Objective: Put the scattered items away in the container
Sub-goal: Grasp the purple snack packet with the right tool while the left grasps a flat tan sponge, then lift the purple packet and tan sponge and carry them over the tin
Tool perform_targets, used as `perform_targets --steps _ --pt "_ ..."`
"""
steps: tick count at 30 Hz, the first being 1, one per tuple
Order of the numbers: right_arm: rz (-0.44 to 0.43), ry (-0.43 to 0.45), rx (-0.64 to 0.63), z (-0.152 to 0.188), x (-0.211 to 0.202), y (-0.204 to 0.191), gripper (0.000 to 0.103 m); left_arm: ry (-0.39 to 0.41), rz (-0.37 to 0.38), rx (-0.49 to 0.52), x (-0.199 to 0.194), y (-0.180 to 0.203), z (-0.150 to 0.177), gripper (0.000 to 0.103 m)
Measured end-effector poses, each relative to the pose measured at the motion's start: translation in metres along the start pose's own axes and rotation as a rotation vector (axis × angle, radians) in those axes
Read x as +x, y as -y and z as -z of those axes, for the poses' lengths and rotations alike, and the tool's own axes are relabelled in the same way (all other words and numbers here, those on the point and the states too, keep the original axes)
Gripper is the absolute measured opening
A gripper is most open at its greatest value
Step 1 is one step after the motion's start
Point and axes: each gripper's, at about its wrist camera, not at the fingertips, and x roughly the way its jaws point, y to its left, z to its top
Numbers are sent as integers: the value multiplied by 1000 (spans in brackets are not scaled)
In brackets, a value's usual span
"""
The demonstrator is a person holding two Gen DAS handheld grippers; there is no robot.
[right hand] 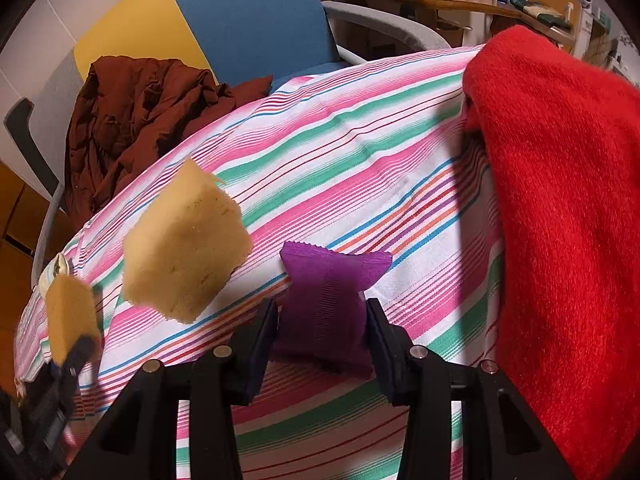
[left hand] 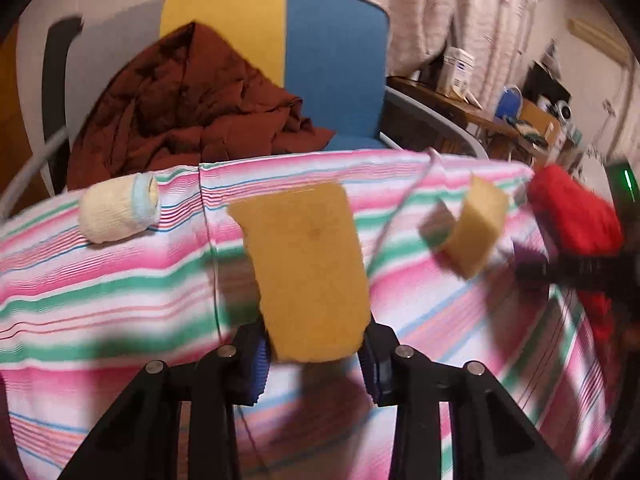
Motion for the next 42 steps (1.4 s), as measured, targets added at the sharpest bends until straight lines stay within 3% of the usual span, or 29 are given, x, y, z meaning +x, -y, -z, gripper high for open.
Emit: perform_targets --steps 7,12,18,22,27,33,37,42 --pt "-14 19 13 1 -4 0 44 43 -26 17 -23 -2 24 36" --pt "-14 108 -10 -1 -23 -6 43 63 -28 -6 -39 -9 39 36" --pt "-40 156 -24 -2 -35 -10 43 82 -11 17 -62 -2 60 36" --pt "-62 181 -36 0 -42 -14 43 94 3 -18 -72 -8 66 36" --pt "-82 234 -101 4 -53 -28 43 111 20 -77 -90 -20 71 36" --pt "-104 262 -161 8 -59 -42 43 167 22 -60 -124 -20 82 36" --pt "-130 283 -166 10 -64 -45 43 164 44 -83 -142 -25 93 36" --pt "-152 353 -245 17 -78 -61 43 185 58 -131 -167 -43 95 36"
